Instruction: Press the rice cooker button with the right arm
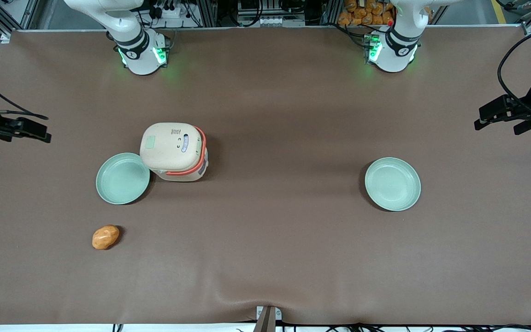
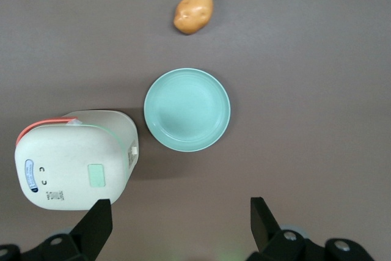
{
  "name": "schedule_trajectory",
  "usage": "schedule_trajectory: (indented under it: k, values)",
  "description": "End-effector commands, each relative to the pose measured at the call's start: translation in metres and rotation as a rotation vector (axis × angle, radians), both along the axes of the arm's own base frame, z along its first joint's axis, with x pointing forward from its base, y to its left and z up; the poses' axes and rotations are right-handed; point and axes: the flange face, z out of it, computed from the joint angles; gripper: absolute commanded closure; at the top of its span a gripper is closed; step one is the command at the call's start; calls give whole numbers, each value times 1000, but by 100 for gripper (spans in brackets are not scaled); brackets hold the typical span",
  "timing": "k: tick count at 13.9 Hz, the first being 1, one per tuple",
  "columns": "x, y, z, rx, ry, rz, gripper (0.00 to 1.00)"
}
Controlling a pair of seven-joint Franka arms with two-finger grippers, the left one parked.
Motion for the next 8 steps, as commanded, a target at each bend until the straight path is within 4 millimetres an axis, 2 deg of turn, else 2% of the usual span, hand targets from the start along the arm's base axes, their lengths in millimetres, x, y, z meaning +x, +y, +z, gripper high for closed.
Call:
schedule_trajectory:
  k: [1,4,8]
  values:
    - [-5,20,11,-15,-10,47,0]
    - [-6,55,8,-18,-2,107,0]
    - [-9,96,-11,-22,39,170,0]
